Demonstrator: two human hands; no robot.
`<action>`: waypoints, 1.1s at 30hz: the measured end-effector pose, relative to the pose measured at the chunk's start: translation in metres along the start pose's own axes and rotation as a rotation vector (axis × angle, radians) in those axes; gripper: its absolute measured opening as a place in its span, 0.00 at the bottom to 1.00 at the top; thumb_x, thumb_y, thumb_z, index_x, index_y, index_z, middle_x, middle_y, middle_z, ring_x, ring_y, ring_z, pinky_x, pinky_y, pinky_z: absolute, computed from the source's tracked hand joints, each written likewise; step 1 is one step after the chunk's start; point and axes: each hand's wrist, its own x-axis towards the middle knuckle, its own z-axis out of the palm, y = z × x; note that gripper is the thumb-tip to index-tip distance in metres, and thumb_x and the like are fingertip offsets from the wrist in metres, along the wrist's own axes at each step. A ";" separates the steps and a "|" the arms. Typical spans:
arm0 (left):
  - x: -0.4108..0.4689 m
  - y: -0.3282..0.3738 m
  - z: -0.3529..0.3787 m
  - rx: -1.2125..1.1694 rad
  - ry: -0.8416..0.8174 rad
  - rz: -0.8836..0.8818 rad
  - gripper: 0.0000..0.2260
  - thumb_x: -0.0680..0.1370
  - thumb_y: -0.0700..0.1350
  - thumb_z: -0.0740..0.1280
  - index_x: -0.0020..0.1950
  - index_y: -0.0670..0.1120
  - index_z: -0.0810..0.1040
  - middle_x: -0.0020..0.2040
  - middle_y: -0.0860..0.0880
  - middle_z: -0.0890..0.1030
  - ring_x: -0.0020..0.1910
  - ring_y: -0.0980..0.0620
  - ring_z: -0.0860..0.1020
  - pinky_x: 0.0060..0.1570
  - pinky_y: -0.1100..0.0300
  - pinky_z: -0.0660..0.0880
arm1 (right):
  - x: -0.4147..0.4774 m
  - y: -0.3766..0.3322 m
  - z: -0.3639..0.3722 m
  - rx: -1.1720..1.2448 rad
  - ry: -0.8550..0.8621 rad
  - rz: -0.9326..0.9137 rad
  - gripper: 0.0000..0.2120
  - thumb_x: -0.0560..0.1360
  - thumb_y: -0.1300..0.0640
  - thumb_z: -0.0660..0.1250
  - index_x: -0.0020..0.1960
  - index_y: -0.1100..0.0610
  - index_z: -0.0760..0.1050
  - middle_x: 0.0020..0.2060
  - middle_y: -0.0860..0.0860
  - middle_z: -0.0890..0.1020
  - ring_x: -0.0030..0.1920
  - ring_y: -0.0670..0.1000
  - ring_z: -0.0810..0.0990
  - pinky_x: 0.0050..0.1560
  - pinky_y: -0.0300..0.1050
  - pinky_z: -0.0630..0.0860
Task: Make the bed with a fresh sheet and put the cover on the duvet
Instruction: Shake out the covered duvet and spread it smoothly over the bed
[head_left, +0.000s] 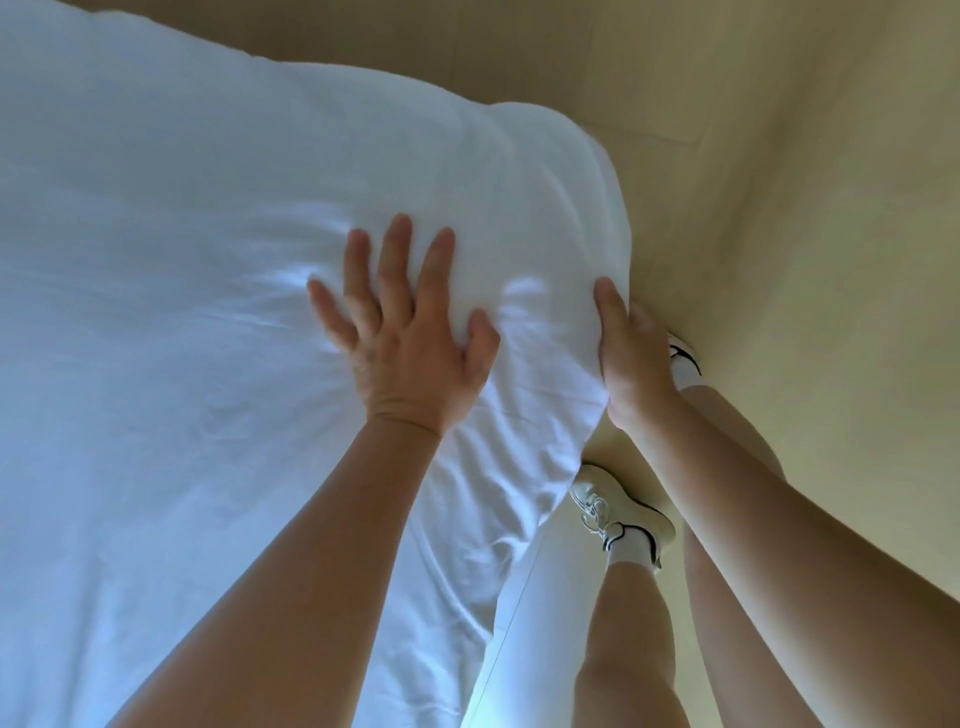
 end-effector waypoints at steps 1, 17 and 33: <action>0.000 0.000 0.000 -0.001 -0.002 0.001 0.28 0.72 0.55 0.59 0.69 0.44 0.72 0.70 0.39 0.70 0.70 0.32 0.63 0.65 0.31 0.50 | 0.000 -0.002 -0.002 0.019 -0.004 -0.002 0.19 0.76 0.46 0.66 0.47 0.63 0.78 0.48 0.57 0.83 0.46 0.52 0.83 0.50 0.50 0.79; 0.006 0.006 -0.009 0.116 -0.124 0.070 0.26 0.75 0.55 0.56 0.68 0.43 0.73 0.69 0.36 0.70 0.68 0.28 0.63 0.61 0.27 0.50 | -0.033 -0.017 0.011 -0.410 -0.058 -0.323 0.14 0.80 0.54 0.60 0.37 0.57 0.64 0.29 0.50 0.70 0.35 0.55 0.69 0.38 0.50 0.65; 0.048 0.014 -0.013 0.282 -0.276 0.536 0.24 0.71 0.52 0.59 0.62 0.42 0.77 0.60 0.42 0.79 0.57 0.41 0.77 0.57 0.43 0.68 | -0.011 0.011 0.026 -0.146 -0.240 -0.212 0.12 0.74 0.51 0.63 0.51 0.59 0.74 0.43 0.56 0.78 0.45 0.54 0.76 0.45 0.46 0.71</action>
